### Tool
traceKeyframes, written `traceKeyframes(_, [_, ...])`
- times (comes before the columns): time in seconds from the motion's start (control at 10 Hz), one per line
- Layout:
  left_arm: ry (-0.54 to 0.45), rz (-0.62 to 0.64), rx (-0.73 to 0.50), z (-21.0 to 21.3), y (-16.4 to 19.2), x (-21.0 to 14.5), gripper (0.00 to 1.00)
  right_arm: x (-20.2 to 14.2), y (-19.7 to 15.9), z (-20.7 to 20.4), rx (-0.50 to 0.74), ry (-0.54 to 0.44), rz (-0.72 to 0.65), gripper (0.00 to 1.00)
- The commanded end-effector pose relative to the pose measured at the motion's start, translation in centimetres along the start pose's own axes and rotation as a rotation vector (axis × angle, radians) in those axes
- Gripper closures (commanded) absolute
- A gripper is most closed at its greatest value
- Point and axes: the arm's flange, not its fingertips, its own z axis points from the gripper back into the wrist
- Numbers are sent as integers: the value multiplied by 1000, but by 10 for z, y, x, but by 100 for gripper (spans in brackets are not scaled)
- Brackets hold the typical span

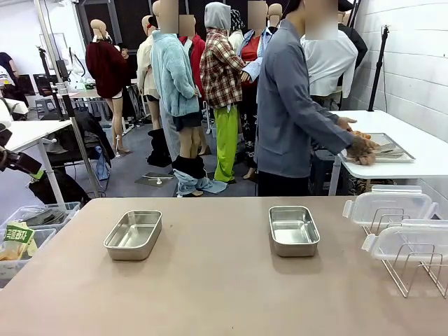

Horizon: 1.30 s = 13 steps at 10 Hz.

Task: Place the bread in airtight containers.
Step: Lift both Airtight Container.

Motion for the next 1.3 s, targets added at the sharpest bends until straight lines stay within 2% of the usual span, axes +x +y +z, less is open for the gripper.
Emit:
traceKeyframes(0.0, [-3,-2,4,1,1,0,0,0,-1,1,-7,2,14,0])
traceKeyframes(1.2, [-3,-2,4,1,1,0,0,0,-1,1,-7,2,14,0])
